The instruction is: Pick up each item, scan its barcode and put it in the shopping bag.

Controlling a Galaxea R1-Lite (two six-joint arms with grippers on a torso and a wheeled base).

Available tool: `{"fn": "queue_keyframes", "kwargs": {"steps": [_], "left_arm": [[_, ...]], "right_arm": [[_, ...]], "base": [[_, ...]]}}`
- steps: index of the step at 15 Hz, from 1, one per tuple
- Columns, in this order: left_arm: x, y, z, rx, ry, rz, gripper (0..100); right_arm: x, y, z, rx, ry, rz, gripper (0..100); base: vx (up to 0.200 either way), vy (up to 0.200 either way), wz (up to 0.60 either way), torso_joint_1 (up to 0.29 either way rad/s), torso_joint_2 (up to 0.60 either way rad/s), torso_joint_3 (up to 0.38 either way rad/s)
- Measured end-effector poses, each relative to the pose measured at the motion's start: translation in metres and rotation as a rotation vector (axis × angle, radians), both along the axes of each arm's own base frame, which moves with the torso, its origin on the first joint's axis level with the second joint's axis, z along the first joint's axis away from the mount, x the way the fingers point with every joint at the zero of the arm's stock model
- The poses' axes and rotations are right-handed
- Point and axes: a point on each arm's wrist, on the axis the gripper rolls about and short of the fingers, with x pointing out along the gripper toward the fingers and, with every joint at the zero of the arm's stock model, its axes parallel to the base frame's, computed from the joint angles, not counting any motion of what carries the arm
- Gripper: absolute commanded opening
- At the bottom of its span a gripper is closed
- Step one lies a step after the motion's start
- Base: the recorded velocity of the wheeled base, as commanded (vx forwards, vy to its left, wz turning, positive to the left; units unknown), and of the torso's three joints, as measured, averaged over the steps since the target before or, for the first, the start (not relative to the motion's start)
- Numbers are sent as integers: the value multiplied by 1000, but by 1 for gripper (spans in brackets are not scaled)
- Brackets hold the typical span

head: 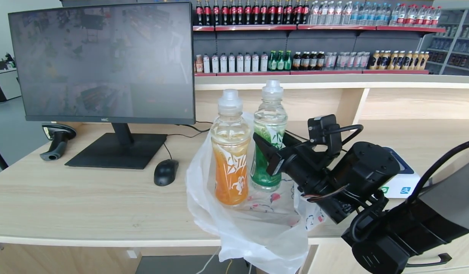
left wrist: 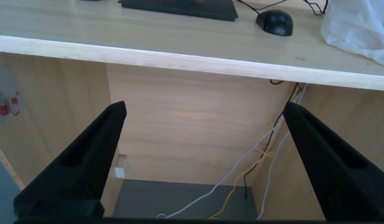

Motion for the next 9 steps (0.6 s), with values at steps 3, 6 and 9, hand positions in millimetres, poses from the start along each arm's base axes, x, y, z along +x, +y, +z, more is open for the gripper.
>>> {"fn": "queue_keyframes", "kwargs": {"steps": [3, 6, 9], "left_arm": [[0, 0, 0, 0, 0, 0, 100], [0, 0, 0, 0, 0, 0, 100], [0, 0, 0, 0, 0, 0, 100]], "right_arm": [[-2, -2, -3, -9, 10, -1, 0], [-4, -3, -4, -15, 17, -2, 0], [-6, -4, -6, -24, 26, 1, 0]], "base": [[0, 0, 0, 0, 0, 0], [0, 0, 0, 0, 0, 0], [0, 0, 0, 0, 0, 0]]}}
